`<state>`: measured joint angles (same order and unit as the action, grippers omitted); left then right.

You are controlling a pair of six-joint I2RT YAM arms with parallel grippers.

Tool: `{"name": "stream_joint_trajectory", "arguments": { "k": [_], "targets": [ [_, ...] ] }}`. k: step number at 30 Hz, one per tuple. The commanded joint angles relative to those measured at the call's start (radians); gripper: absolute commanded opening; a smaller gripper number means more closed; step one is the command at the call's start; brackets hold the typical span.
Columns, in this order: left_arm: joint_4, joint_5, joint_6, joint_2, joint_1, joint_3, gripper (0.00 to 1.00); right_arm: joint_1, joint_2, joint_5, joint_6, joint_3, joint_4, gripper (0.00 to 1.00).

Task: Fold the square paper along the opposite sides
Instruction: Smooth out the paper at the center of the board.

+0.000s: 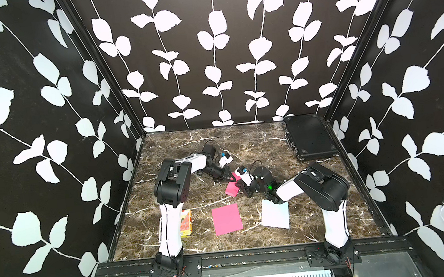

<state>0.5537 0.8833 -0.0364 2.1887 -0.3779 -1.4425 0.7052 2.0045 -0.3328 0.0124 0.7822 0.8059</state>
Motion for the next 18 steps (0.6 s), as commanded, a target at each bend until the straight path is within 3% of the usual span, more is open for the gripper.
{"name": "stream_joint_trajectory", "arguments": {
  "k": [1, 3, 10, 15, 18],
  "targets": [
    [0.043, -0.013, 0.022, 0.008, 0.007, -0.025, 0.0, 0.007, 0.02, 0.0, 0.013, -0.003, 0.035, 0.2],
    [0.066, -0.025, 0.03, 0.015, 0.008, -0.037, 0.04, 0.007, 0.022, 0.0, 0.007, -0.005, 0.032, 0.2],
    [0.105, -0.048, 0.041, 0.03, 0.014, -0.06, 0.07, 0.005, 0.016, 0.001, -0.014, -0.017, 0.022, 0.2],
    [0.103, -0.041, 0.041, 0.029, 0.019, -0.062, 0.22, 0.005, 0.007, -0.006, -0.019, -0.017, 0.011, 0.2],
    [0.095, -0.036, 0.038, 0.028, 0.019, -0.06, 0.26, 0.006, -0.002, -0.009, -0.022, -0.021, 0.005, 0.2]
  ]
}}
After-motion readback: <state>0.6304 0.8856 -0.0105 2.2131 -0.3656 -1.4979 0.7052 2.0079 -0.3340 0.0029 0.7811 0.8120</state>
